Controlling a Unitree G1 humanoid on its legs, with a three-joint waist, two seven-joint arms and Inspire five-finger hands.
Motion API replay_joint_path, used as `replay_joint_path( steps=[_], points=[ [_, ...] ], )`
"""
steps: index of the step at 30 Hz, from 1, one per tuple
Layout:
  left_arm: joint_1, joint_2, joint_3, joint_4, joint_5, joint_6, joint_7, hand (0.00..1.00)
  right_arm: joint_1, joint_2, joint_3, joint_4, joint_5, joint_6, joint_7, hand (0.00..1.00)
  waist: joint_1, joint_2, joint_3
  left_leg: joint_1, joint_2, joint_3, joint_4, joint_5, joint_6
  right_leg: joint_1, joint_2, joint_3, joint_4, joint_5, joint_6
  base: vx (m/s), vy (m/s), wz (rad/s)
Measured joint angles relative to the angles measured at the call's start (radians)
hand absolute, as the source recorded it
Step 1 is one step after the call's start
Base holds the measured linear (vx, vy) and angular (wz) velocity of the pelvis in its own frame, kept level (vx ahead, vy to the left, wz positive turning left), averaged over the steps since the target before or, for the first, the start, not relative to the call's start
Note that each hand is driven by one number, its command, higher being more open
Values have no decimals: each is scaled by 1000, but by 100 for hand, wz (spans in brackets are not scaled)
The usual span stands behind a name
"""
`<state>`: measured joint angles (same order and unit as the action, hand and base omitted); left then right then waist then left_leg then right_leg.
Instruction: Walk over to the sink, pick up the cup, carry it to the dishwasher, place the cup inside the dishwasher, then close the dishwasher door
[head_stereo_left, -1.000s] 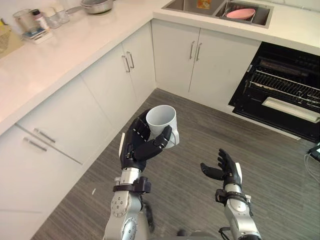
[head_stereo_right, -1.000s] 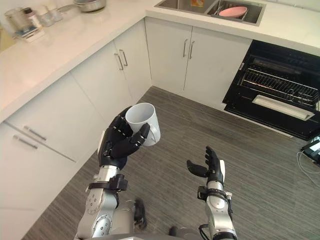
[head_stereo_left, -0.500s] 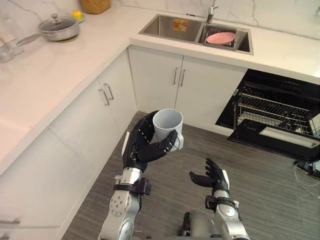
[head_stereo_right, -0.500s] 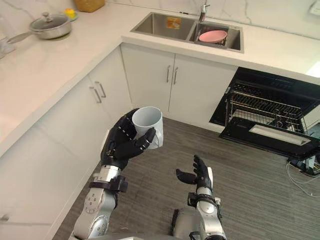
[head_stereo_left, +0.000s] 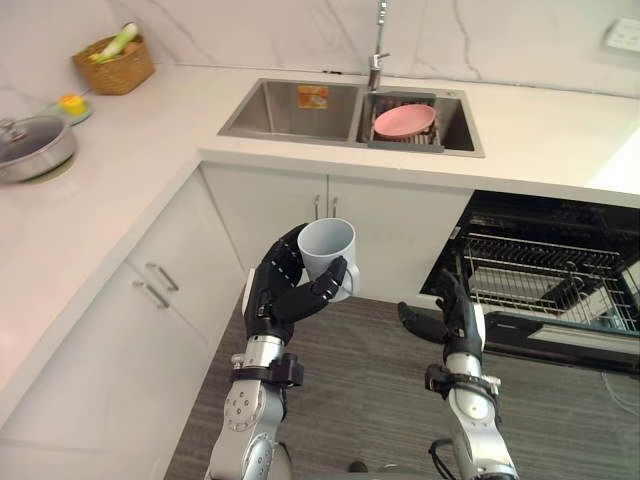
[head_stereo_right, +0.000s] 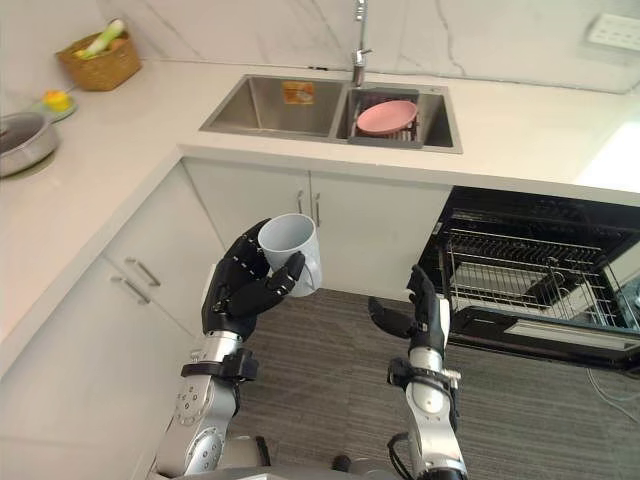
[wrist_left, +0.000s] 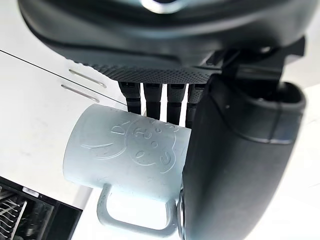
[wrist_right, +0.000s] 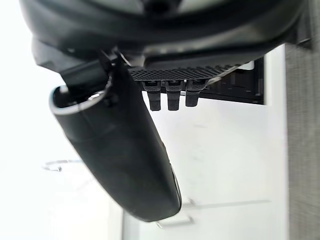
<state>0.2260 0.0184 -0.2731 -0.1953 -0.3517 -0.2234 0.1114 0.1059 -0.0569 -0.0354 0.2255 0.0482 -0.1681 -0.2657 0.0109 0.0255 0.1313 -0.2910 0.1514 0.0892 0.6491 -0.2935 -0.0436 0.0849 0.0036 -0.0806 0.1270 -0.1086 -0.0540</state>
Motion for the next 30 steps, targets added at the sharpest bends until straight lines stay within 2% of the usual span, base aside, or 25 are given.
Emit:
replay_joint_path(
  steps=[1, 2, 3, 4, 5, 6, 7, 9, 10, 11, 12, 13, 14, 17, 18, 19, 20, 21, 22, 23, 25, 27, 28, 29, 30],
  points=[
    [1, -1, 4, 0, 2, 0, 0, 30, 1, -2, -3, 2, 0, 0, -2, 90, -1, 0, 0, 4, -26, -40, -92, 19, -9, 2, -10, 14, 4, -10, 14, 277, 309, -59],
    [1, -5, 16, 0, 4, 0, 0, 30, 2, -7, -10, 7, 0, 0, -4, 90, -2, 24, -4, 19, -49, -107, -258, 85, -21, 2, -14, 43, 21, -36, 43, 280, 342, -75],
    [7, -10, 29, 0, 12, -1, 2, 30, 3, -7, -17, 25, 0, 1, -5, 90, 1, 34, -6, 55, -58, -102, -284, 218, -6, 7, -19, 80, 41, -65, 71, 284, 347, -73],
    [11, -1, 39, 0, 14, -1, 5, 30, 6, 6, -16, 34, 1, 7, -6, 90, -1, 12, -8, 65, -71, -80, -281, 207, 2, 11, -41, 94, 45, -75, 82, 290, 327, -64],
    [12, 7, 54, -2, 16, -1, 10, 30, 17, 23, -16, 32, 0, 8, -5, 90, -5, -17, -12, 64, -93, -48, -268, 182, 24, 3, -78, 112, 51, -91, 102, 284, 290, -47],
    [13, 11, 59, -4, 16, 0, 18, 30, 16, 32, -15, 31, -2, 8, -3, 90, -5, -32, -9, 59, -104, -16, -240, 148, 41, -10, -99, 133, 75, -108, 118, 275, 276, -50],
    [17, 12, 59, -4, 16, 1, 20, 30, 15, 34, -14, 31, -3, 8, -2, 90, -4, -32, -9, 60, -106, -3, -227, 132, 47, -22, -106, 140, 94, -110, 122, 251, 266, -67],
    [32, 16, 56, -4, 16, 3, 20, 30, 13, 42, 0, 31, -4, 10, 2, 90, 0, -34, -7, 97, -107, 55, -225, 91, 68, -96, -122, 142, 266, -135, 162, 189, 215, -76],
    [39, 26, 52, -3, 17, 6, 21, 30, 11, 46, 14, 31, -13, 12, 7, 90, -6, -36, -5, 146, -112, 90, -243, 76, 79, -160, -151, 117, 419, -135, 190, 233, 222, -80],
    [44, 42, 46, -3, 18, 9, 20, 30, 11, 52, 25, 31, -15, 12, 9, 90, -12, -36, -5, 207, -117, 124, -280, 70, 89, -201, -186, 52, 537, -140, 189, 233, 205, -78],
    [46, 45, 46, -5, 19, 9, 19, 30, 10, 56, 28, 31, -20, 12, 12, 90, -13, -36, -5, 236, -117, 141, -302, 70, 90, -221, -203, 15, 576, -146, 178, 227, 151, -77],
    [56, 44, 51, -13, 19, 5, 20, 30, 6, 61, 37, 31, -35, 12, 19, 90, -14, -36, -8, 281, -114, 173, -347, 69, 89, -260, -228, -61, 611, -162, 149, 168, 67, -82],
    [63, 44, 51, -21, 19, 2, 19, 30, -2, 61, 47, 30, -43, 12, 25, 90, -15, -35, -9, 306, -102, 205, -376, 68, 83, -297, -235, -127, 593, -178, 121, 167, 41, -81],
    [65, 44, 54, -23, 19, 2, 19, 30, -26, 60, 53, 31, -43, 12, 32, 90, -26, -31, -9, 322, -69, 263, -399, 54, 56, -375, -212, -218, 441, -170, 92, 197, -61, -73],
    [64, 43, 58, -18, 19, 3, 18, 30, -36, 56, 52, 32, -43, 15, 32, 90, -31, -24, -4, 339, -45, 290, -404, 50, 41, -399, -181, -230, 335, -133, 77, 249, -130, -61],
    [62, 43, 60, -14, 19, 3, 18, 30, -38, 53, 52, 32, -43, 16, 31, 90, -35, -22, -3, 348, -33, 296, -406, 47, 34, -400, -163, -233, 265, -92, 75, 270, -137, -53],
    [62, 44, 67, -6, 20, 3, 17, 30, -36, 49, 53, 30, -43, 16, 29, 90, -45, -34, -8, 370, -31, 301, -406, 35, 7, -386, -140, -235, 145, 41, 61, 261, -119, -23],
    [59, 43, 69, 8, 20, 1, 16, 30, -33, 40, 53, 26, -43, 16, 25, 90, -56, -33, -8, 396, -30, 294, -405, 11, -31, -367, -132, -226, 133, 150, 33, 361, -160, -35],
    [47, 22, 68, 37, 22, 7, 15, 30, -35, 13, 50, 24, -43, 19, 24, 90, -54, 6, -14, 413, 11, 280, -402, 6, -43, -360, -95, -225, 150, 127, 22, 442, -220, -35],
    [45, 13, 67, 37, 30, 7, 14, 30, -36, -2, 48, 13, -43, 19, 24, 90, -55, 19, -16, 413, 30, 262, -388, 5, -44, -361, -73, -221, 157, 107, 14, 419, -241, -42],
    [26, 7, 60, 42, 38, 7, 14, 30, -24, -11, 42, -6, -43, 19, 24, 90, -57, 23, -15, 368, 76, 223, -265, 8, -46, -340, -41, -227, 157, 71, -3, 323, -216, -9],
    [18, 4, 47, 49, 38, 8, 14, 30, 3, -12, 42, -20, -41, 21, 19, 90, -54, 28, -7, 270, 153, 148, 50, 56, -27, -236, 3, -235, 104, 54, -18, 301, -168, -3],
    [19, -1, 43, 50, 38, 8, 14, 30, 17, -11, 44, -41, -41, 21, 18, 90, -49, 29, -7, 228, 170, 127, 167, 51, -28, -188, 16, -231, 73, 52, -21, 269, -99, -16],
    [18, -3, 37, 49, 38, 7, 14, 30, 35, -9, 44, -85, -40, 19, 16, 90, -47, 28, -7, 174, 165, 113, 240, 41, -27, -146, 17, -226, 39, 50, -23, 227, -65, -15],
    [16, -3, 34, 46, 38, 6, 13, 30, 38, -11, 43, -116, -40, 4, 16, 90, -46, 30, -7, 125, 148, 114, 228, 16, -23, -127, 14, -219, 17, 49, -24, 208, -49, -13]
  ],
)
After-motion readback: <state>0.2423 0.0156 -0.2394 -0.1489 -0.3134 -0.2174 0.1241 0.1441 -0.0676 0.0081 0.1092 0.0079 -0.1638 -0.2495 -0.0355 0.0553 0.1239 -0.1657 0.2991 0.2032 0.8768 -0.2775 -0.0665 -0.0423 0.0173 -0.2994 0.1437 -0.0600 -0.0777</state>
